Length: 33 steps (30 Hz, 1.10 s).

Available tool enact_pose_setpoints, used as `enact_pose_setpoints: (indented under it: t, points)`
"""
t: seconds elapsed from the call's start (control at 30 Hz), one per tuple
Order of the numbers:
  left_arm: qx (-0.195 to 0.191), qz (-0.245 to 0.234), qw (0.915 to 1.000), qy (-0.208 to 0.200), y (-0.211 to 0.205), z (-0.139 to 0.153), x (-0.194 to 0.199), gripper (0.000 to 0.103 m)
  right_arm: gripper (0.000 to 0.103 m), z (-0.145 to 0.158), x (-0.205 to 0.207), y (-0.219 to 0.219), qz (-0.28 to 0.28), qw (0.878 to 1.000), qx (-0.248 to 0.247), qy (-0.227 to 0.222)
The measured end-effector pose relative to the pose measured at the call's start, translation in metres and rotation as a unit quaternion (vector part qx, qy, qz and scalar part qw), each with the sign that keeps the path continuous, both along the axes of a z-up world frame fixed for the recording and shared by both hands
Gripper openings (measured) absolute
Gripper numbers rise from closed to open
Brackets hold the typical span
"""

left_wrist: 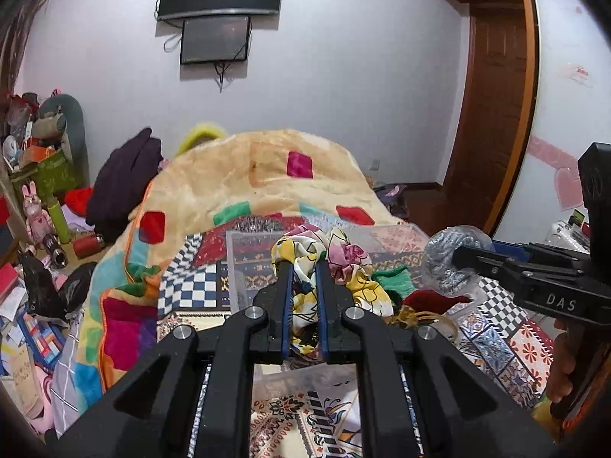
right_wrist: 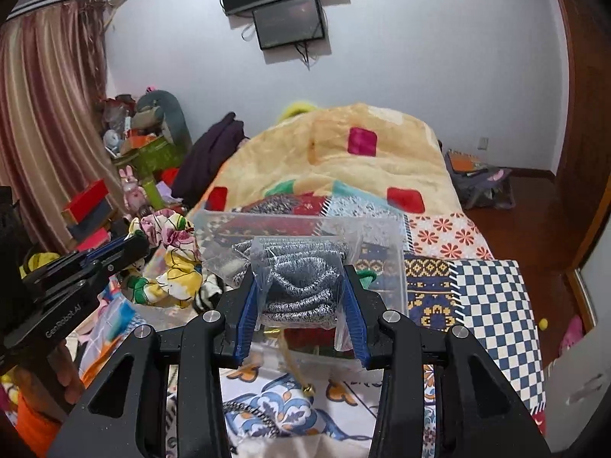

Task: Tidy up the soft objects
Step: 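Lower the floral cloth and silver scrubber into the clear box and release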

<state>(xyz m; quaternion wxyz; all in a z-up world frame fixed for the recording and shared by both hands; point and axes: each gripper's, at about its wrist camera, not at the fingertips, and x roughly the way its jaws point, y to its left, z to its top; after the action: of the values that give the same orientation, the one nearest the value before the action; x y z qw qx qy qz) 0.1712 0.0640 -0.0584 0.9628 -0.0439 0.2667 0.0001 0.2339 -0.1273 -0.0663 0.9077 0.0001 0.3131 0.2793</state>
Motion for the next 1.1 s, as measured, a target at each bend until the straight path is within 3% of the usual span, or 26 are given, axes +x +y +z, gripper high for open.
enact_pose_setpoints:
  t: [0.3, 0.5, 0.67, 0.73, 1.1]
  points:
    - [-0.001, 0.002, 0.9991, 0.042, 0.0, -0.029, 0.023, 0.01, 0.038, -0.022, 0.016, 0.017, 0.009, 0.999, -0.029, 0.035]
    - [0.003, -0.008, 0.9982, 0.059, -0.004, -0.035, 0.026, 0.011, 0.04, -0.024, 0.012, 0.023, 0.014, 0.998, -0.055, 0.024]
    - [-0.001, -0.012, 0.998, 0.062, -0.006, -0.034, 0.023, 0.028, 0.048, -0.022, 0.01, 0.024, 0.011, 0.997, -0.071, 0.017]
    - [-0.005, -0.012, 0.9982, 0.059, -0.005, -0.031, 0.02, 0.039, 0.054, -0.018, 0.008, 0.021, 0.008, 0.997, -0.07, 0.014]
    - [-0.003, -0.005, 0.9999, 0.014, -0.008, -0.004, -0.008, 0.072, 0.083, 0.01, -0.015, 0.001, 0.006, 0.998, -0.054, -0.028]
